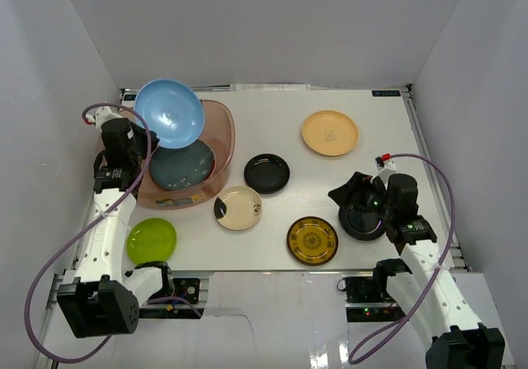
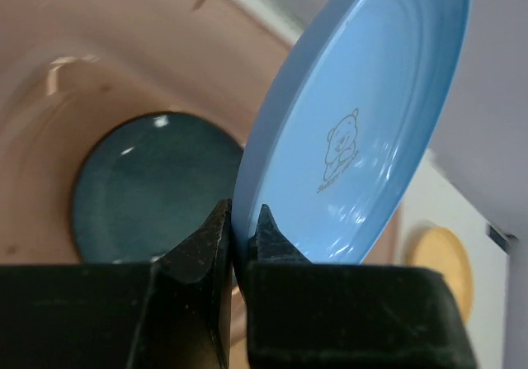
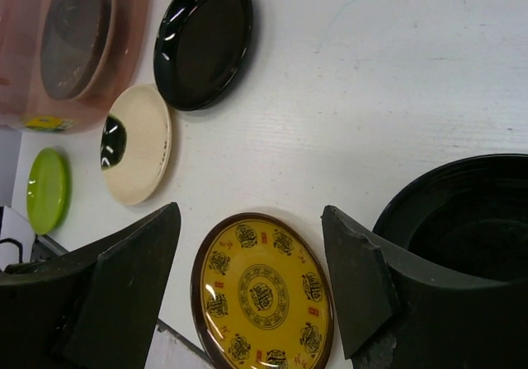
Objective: Place the plates into the plastic bin on the countertop
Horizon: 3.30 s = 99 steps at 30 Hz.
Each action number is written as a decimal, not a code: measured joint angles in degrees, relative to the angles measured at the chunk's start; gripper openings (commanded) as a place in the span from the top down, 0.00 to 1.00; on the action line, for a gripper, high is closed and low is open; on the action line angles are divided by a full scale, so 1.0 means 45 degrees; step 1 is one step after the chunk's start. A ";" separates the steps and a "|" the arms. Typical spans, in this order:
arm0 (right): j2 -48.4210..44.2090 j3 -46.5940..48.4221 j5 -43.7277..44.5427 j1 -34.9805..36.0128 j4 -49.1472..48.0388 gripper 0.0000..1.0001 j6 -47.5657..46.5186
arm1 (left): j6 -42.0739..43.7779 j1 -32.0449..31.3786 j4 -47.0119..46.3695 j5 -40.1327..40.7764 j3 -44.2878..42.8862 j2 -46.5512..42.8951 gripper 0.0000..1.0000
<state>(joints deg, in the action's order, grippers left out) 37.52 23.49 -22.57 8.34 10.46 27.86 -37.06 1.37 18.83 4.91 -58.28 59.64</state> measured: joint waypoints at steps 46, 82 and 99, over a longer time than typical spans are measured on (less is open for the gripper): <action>1.3833 0.5858 0.5382 -0.1137 -0.5673 0.92 0.1724 | 0.1914 -0.6343 0.0529 -0.4085 -0.0631 0.1166 0.02; -0.1681 -0.1715 -0.1622 -0.0219 -0.3662 0.20 0.2273 | 0.1117 -0.4605 0.1190 0.2390 -0.2132 0.1744 1.00; -0.1195 -0.1190 -0.0248 0.3405 -0.2239 0.20 0.2025 | -0.0185 0.1093 0.0865 0.0413 0.1229 0.3308 0.19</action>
<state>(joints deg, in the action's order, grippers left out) 32.14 18.13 -23.68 23.66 0.38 36.97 -37.89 6.28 22.72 6.76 -52.75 74.52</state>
